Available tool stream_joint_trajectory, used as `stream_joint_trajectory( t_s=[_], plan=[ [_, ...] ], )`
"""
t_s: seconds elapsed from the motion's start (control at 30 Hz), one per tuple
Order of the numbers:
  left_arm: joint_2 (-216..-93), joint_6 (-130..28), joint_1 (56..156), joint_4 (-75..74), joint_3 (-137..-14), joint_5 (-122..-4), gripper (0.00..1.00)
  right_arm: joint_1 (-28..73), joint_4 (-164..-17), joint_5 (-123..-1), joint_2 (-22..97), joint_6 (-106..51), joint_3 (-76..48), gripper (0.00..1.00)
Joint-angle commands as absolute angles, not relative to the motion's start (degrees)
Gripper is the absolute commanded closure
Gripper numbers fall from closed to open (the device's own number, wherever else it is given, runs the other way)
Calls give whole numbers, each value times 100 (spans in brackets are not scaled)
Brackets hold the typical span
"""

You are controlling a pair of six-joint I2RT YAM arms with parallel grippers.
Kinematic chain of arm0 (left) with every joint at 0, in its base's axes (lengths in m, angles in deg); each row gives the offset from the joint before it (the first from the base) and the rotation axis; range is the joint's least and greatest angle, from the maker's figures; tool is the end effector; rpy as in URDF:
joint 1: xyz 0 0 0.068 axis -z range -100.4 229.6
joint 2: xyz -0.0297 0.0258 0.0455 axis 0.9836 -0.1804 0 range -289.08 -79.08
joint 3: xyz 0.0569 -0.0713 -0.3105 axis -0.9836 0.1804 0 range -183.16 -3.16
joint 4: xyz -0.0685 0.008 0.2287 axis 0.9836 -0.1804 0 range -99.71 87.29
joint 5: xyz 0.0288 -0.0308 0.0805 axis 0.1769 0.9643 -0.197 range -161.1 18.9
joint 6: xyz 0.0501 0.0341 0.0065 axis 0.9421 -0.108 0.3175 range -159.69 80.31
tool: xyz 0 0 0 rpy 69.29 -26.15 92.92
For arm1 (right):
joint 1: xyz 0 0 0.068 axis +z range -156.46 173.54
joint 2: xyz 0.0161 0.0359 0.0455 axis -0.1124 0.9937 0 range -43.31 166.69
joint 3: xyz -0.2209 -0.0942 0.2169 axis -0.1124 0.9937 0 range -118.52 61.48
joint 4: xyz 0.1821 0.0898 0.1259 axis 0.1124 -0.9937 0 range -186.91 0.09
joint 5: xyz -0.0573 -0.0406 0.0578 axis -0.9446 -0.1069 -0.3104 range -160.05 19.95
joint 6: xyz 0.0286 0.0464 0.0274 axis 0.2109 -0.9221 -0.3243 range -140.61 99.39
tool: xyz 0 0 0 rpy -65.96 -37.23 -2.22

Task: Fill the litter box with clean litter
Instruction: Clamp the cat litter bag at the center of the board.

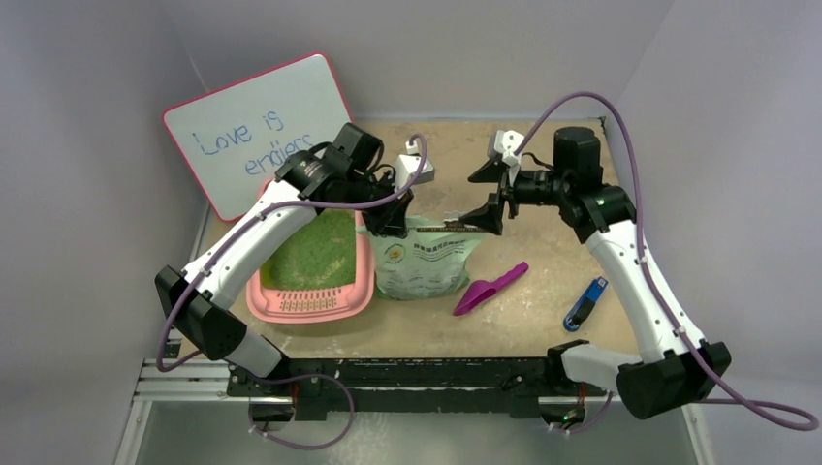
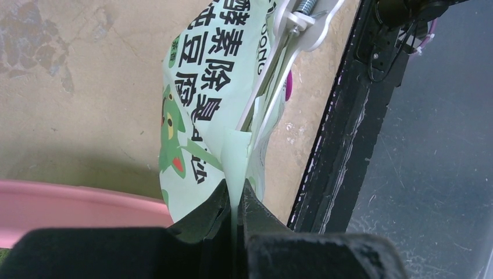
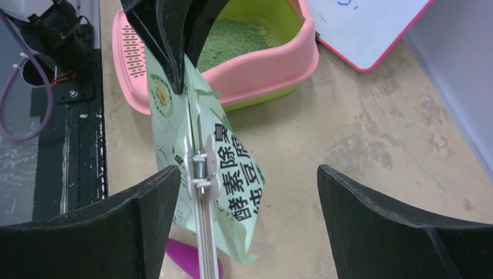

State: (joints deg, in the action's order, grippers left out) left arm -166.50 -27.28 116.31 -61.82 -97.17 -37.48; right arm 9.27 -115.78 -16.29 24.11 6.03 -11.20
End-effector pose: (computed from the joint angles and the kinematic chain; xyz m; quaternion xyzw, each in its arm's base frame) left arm 0.2144 -0.1913 0.4255 0.4612 0.7859 -0.3325 0.2431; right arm 0.1898 0.0916 0.4500 -0.5049 0.5908 0.3218 0.5408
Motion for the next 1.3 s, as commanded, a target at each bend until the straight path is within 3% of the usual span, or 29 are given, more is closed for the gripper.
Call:
stream_joint_trajectory(
  t_s=[0.0, 0.33, 0.53, 0.63, 0.77, 0.9, 1.0, 1.2, 1.27],
  plan=[
    [-16073, -2993, 11678, -5348, -10096, -3160, 100, 1014, -12407, -1121, 2766, 1350, -1854, 15],
    [-16100, -2993, 11695, -5395, -10111, -3226, 100, 1610, -12882, -1412, 2992, 1392, -2030, 24],
    [-16104, -3002, 11713, -5395, -10099, -3226, 100, 1623, -12913, -1716, 3025, 1310, -2058, 45],
    [-16097, -3002, 11713, -5395, -10097, -3249, 100, 1624, -13071, -1888, 3045, 1277, -2060, 38],
    [-16100, -3002, 11717, -5395, -10103, -3243, 100, 1627, -13290, -1776, 3104, 1432, -2125, 42],
    [-16104, -3002, 11729, -5395, -10099, -3254, 100, 1631, -13146, -1819, 3042, 1444, -2064, 59],
    [-16111, -3002, 11731, -5390, -10089, -3260, 100, 1627, -12905, -1754, 2953, 1294, -1984, 83],
    [-16101, -3002, 11731, -5406, -10088, -3255, 100, 1622, -12837, -1709, 2869, 1371, -1779, 99],
    [-16096, -3002, 11731, -5395, -10096, -3227, 100, 1624, -12572, -1685, 2760, 1454, -1506, 100]
  ],
)
